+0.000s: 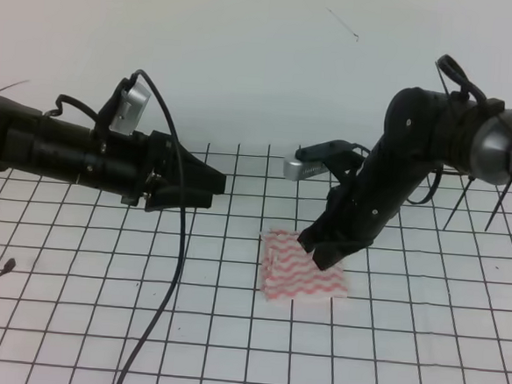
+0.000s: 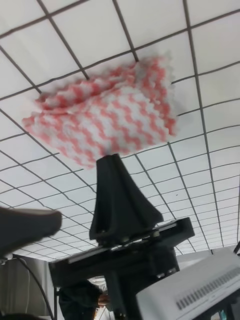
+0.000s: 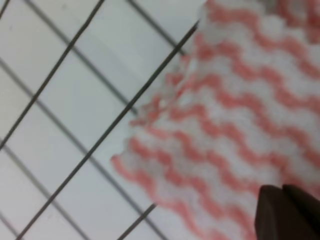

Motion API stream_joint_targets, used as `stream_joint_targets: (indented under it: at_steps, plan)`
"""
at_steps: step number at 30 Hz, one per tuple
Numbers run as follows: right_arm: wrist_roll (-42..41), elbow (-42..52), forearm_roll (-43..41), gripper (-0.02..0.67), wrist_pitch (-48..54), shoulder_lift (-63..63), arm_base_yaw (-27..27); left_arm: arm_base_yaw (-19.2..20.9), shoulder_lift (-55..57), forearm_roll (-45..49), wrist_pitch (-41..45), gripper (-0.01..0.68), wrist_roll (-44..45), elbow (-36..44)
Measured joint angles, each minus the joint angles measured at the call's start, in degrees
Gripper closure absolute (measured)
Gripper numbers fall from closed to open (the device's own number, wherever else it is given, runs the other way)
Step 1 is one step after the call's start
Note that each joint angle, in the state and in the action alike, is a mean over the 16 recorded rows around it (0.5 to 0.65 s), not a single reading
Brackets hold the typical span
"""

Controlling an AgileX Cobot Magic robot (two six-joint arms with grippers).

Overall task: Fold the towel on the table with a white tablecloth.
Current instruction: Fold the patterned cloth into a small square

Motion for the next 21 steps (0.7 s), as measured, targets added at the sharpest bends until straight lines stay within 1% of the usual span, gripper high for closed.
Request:
stream_joint_targets:
  at_steps: [6, 21]
  plan:
    - [0.49, 0.42, 0.54, 0.649, -1.82, 1.23, 0.30, -0.03, -0.11, -0.41, 0.96, 0.330, 0.25, 0.02]
    - [-5.44, -0.07, 11.18, 0.649, -5.87, 1.58, 0.38, 0.02, 0.07, 0.04, -0.72, 0.330, 0.55, -0.01]
